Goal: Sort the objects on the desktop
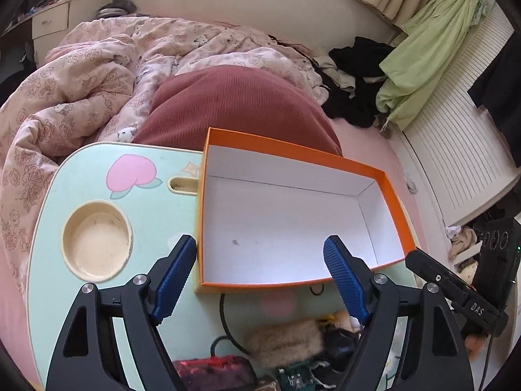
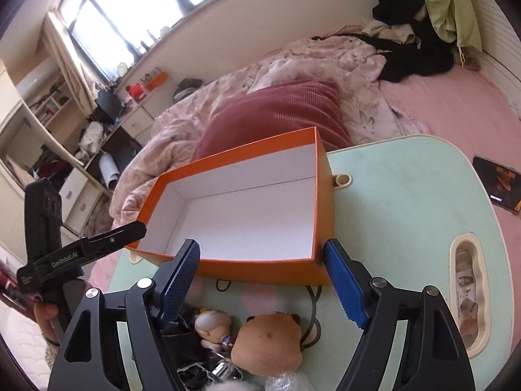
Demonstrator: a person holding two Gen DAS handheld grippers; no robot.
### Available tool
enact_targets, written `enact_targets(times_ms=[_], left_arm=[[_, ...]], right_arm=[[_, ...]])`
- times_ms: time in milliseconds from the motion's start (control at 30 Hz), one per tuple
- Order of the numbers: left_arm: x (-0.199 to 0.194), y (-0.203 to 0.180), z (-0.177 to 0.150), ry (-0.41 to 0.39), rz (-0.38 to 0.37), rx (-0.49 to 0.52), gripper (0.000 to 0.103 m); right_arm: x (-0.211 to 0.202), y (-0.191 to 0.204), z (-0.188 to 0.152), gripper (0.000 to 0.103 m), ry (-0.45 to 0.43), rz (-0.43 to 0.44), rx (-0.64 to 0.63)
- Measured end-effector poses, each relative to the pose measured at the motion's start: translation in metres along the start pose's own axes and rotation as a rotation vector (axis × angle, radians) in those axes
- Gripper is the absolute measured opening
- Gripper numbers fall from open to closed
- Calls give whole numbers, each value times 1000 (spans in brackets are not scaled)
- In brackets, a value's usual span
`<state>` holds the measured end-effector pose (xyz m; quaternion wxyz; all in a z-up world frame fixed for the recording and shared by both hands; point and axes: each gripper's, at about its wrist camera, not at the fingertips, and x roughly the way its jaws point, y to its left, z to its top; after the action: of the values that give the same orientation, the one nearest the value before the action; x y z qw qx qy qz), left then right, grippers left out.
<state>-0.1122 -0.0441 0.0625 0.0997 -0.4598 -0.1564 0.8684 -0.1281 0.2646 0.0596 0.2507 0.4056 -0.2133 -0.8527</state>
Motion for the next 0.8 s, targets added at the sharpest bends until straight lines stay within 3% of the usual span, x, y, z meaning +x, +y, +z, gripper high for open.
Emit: enact_targets(times_ms=[100, 200, 300, 367, 433, 600, 733, 800], left_arm=[[-7, 12, 4, 4, -66, -41, 80], [-42, 18, -2, -96, -57, -49, 81], [-78, 13, -32, -159, 6, 45, 81], [-94, 7, -64, -160, 39, 128, 81], [-105, 1, -99, -171, 60, 194, 81], [-99, -4, -164, -139, 164, 281, 81], [-75, -5, -182, -87, 168, 291, 81], [-61, -9, -187, -94, 209, 323, 86]], right_arm=[[-2, -1, 3, 78, -12, 4, 10], [-29, 8, -8, 78, -81, -51, -28], [-61, 29, -41, 79, -129, -148, -157], [-75, 39, -69, 89, -139, -170, -224], [-83, 43, -101, 93, -116, -174, -284], [-73, 42, -158, 93, -52, -284, -397], [-58, 29, -167, 93, -11, -264, -346], [-50, 28, -171, 98, 6, -301, -353]])
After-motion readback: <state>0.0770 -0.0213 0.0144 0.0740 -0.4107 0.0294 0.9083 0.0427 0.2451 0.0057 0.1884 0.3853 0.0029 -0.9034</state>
